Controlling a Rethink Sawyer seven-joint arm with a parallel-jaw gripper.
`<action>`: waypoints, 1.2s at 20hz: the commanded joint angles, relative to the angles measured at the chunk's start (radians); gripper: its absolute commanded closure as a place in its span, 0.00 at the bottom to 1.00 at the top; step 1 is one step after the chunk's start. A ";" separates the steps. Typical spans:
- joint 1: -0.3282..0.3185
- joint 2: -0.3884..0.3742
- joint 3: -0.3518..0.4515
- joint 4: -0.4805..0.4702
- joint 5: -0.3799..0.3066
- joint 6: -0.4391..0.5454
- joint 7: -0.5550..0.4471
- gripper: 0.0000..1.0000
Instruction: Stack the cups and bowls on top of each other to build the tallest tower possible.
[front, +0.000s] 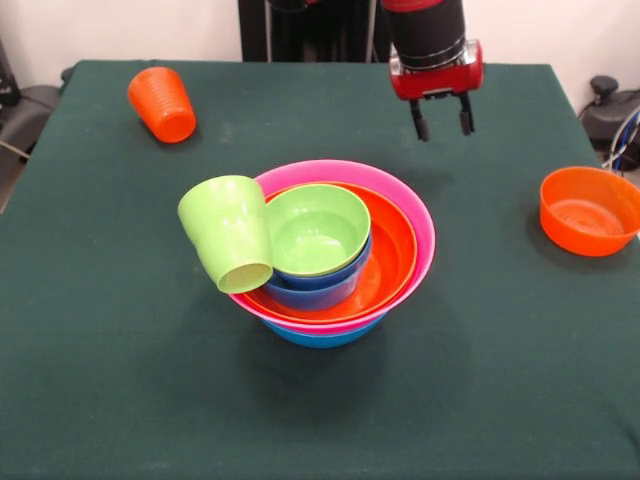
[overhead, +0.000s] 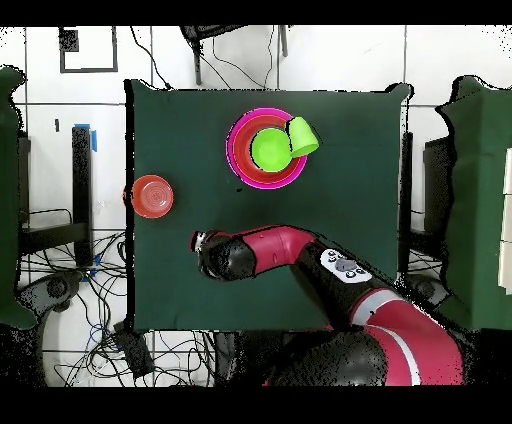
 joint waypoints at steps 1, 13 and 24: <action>0.069 -0.047 0.052 0.024 -0.028 0.003 0.002 0.00; 0.327 -0.209 -0.080 -0.011 0.148 0.090 0.166 0.00; 0.462 -0.164 -0.188 -0.103 0.247 0.108 0.138 0.00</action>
